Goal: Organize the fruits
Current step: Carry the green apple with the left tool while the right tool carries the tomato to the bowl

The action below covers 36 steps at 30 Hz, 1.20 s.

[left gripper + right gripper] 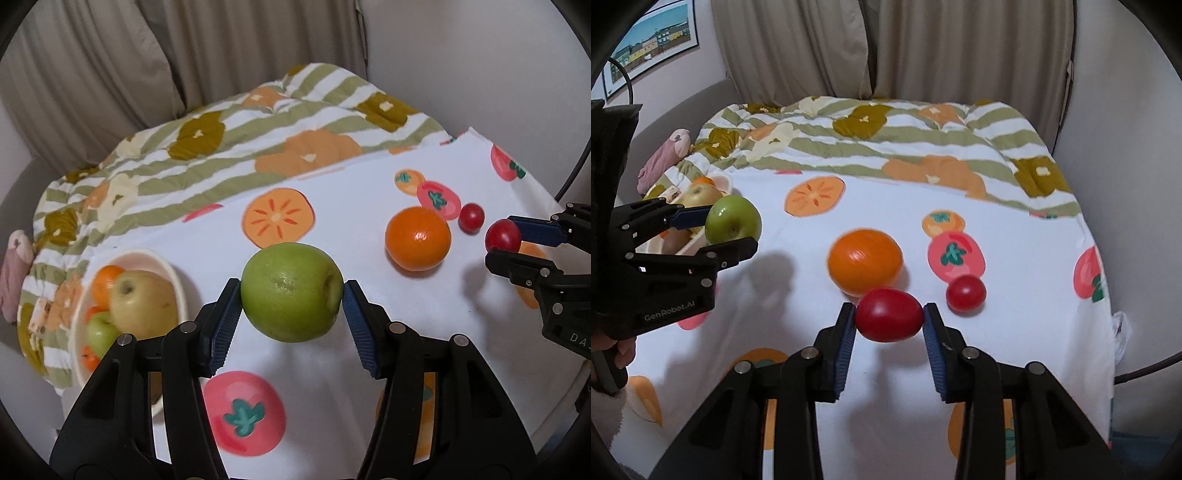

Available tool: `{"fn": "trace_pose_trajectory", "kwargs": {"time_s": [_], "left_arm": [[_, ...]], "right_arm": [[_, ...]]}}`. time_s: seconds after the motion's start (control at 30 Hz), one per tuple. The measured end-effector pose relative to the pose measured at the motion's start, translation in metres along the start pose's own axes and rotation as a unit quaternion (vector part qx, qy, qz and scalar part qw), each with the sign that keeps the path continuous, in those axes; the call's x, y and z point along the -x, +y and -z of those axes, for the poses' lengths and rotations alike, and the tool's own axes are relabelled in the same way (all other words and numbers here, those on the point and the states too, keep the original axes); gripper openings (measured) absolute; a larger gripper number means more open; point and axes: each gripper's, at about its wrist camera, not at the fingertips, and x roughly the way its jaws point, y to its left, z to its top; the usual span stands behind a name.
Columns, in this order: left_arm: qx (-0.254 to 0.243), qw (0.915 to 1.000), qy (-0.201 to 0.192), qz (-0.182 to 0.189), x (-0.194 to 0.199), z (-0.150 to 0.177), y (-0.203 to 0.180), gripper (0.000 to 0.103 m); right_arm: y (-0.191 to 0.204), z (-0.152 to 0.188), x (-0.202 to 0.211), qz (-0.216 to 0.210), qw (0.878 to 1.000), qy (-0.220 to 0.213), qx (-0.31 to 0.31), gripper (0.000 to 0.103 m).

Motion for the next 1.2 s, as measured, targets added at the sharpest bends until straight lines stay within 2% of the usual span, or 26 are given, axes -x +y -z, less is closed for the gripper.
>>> {"fn": "trace_pose_trajectory", "kwargs": {"time_s": [0.23,0.43,0.63,0.93,1.2], "left_arm": [[0.031,0.9993,-0.014,-0.016,0.04,0.007,0.031,0.06],[0.059,0.9973,-0.02,-0.038,0.077,0.023,0.073,0.06],[0.081,0.9944,-0.017,-0.066,0.098,0.038,0.117,0.06],[0.094,0.992,-0.007,-0.084,0.092,0.054,0.192,0.06],[0.08,0.9946,0.01,-0.065,0.053,0.063,0.243,0.06]], "right_arm": [[0.032,-0.018,0.034,-0.008,0.999,-0.028,0.029,0.034],[0.07,-0.033,0.051,-0.026,0.997,-0.04,0.054,0.034],[0.116,-0.05,0.058,-0.054,0.995,-0.051,0.073,0.034],[0.184,-0.073,0.04,-0.082,0.992,-0.05,0.084,0.034],[0.228,-0.084,0.004,-0.08,0.994,-0.028,0.07,0.034]]}}
